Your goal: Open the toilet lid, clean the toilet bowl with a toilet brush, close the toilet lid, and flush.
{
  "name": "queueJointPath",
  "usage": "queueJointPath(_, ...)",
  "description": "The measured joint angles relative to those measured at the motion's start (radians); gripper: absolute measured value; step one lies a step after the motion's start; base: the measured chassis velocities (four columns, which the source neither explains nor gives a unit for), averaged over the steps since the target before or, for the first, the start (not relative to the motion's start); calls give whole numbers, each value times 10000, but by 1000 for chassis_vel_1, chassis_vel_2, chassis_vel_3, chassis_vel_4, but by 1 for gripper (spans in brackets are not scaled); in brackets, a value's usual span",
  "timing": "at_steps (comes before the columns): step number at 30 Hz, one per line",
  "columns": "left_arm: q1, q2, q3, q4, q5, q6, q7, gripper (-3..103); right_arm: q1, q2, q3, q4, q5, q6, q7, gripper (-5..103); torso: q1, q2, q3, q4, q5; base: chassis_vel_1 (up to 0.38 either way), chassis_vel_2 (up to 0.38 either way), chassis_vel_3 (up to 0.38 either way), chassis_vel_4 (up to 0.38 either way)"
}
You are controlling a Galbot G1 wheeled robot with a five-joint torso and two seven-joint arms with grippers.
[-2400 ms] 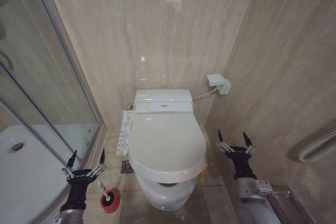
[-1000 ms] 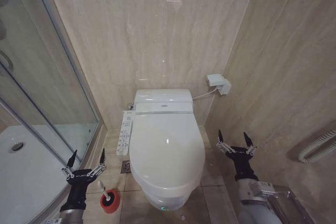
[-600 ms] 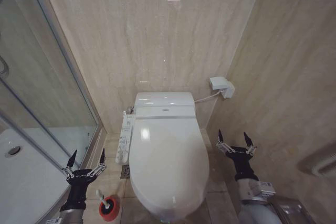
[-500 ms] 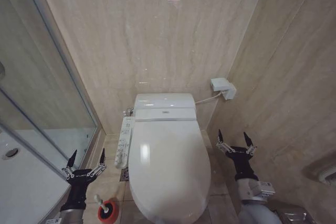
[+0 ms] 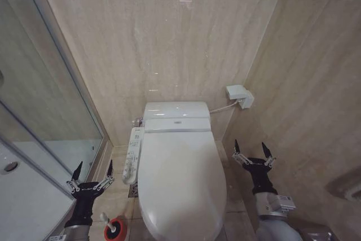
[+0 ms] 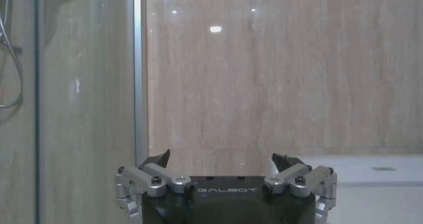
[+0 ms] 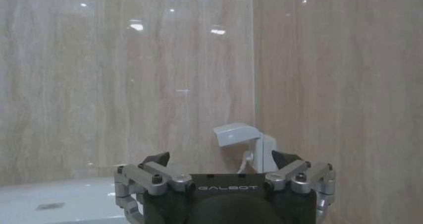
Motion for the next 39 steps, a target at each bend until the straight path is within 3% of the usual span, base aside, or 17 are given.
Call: queueJointPath(39, 1, 0, -1, 0, 0, 0, 0, 100, -1, 0, 0, -2, 0, 0, 0, 100, -3, 1, -1, 1, 0, -33, 38, 35, -32)
